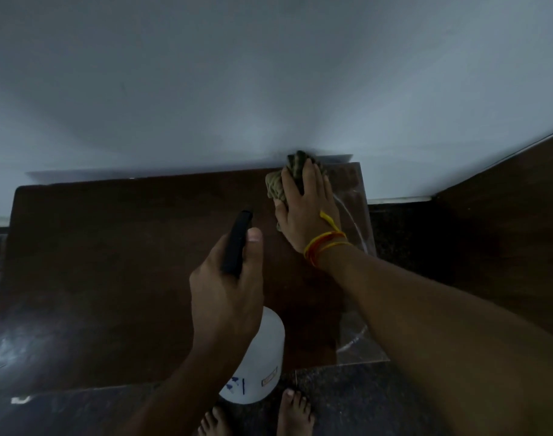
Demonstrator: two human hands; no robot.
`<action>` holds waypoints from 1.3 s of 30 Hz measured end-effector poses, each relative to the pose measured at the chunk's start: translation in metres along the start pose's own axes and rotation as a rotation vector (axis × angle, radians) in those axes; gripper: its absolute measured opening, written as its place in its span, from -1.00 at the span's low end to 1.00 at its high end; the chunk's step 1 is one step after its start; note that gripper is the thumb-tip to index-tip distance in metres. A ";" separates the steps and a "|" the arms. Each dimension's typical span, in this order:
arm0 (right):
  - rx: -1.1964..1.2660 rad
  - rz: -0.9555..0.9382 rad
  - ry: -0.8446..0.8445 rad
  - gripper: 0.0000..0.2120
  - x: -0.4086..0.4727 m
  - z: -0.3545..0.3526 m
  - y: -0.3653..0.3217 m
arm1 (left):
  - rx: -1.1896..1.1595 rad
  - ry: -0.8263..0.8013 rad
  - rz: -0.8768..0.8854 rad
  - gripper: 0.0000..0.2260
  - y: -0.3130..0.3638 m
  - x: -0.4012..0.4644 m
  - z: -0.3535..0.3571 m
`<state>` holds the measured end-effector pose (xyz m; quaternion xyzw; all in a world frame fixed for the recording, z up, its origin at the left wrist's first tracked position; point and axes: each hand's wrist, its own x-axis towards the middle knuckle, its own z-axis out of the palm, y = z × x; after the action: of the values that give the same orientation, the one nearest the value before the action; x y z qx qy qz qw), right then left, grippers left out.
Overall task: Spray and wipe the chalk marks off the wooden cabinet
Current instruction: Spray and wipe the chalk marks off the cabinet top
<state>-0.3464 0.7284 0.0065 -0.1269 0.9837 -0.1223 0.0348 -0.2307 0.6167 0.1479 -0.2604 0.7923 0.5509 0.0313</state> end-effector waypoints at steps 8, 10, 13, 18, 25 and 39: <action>0.002 0.009 0.001 -0.42 -0.017 0.001 -0.006 | 0.014 0.005 0.010 -0.67 0.001 -0.001 -0.005; -0.008 -0.009 -0.003 -0.42 -0.014 0.001 -0.003 | 0.001 0.012 0.004 -0.69 0.001 -0.001 -0.004; -0.029 -0.020 0.008 -0.43 0.003 -0.001 0.001 | -0.003 0.008 0.001 -0.67 0.000 0.000 -0.003; -0.037 0.039 0.041 -0.43 0.003 -0.005 0.015 | 0.013 0.003 -0.013 -0.68 -0.001 -0.002 -0.005; -0.068 0.061 0.052 -0.44 0.001 -0.010 0.029 | 0.026 0.011 -0.016 -0.68 -0.001 -0.001 -0.002; -0.076 0.191 0.055 -0.42 -0.018 -0.010 0.050 | 0.007 -0.020 -0.014 -0.70 -0.004 -0.008 0.001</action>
<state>-0.3420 0.7818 0.0043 -0.0306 0.9959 -0.0843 0.0142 -0.2219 0.6198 0.1468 -0.2602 0.7921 0.5504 0.0440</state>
